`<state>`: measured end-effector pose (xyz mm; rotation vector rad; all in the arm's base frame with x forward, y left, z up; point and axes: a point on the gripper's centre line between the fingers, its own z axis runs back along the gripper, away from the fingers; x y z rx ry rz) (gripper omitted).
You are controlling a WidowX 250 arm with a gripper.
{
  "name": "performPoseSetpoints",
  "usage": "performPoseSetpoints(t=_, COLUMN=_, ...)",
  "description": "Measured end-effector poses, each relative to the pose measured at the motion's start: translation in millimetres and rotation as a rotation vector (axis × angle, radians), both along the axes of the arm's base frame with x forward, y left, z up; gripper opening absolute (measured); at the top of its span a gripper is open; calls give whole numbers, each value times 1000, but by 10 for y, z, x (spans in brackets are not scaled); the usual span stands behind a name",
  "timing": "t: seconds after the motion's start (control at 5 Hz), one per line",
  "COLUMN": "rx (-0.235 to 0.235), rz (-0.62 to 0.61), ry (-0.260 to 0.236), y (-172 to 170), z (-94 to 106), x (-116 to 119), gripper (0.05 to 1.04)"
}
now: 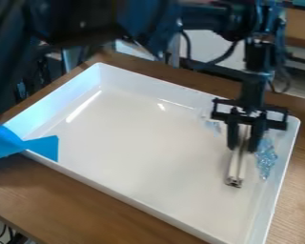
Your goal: Sweep into pile
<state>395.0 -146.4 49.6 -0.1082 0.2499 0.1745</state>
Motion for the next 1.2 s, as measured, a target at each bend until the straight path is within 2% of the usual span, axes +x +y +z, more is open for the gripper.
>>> performPoseSetpoints(t=0.2, rx=-16, rz=-11, ry=19, y=-217, z=21, x=34, gripper=350)
performPoseSetpoints(t=0.4, rx=-36, rz=-13, ry=32, y=-148, z=57, x=-40, gripper=350)
performPoseSetpoints(t=0.6, rx=-127, rz=32, ry=1, y=188, z=500, x=-81, gripper=350)
performPoseSetpoints(t=0.8, rx=-197, rz=116, ry=-47, y=658, z=860, x=-112, gripper=350)
performPoseSetpoints(t=1.0, rx=-200, rz=187, ry=-33, y=1018, z=855, x=-223, gripper=350)
performPoseSetpoints(t=1.2, rx=-171, rz=297, ry=-10, y=1232, z=733, x=-247, gripper=350)
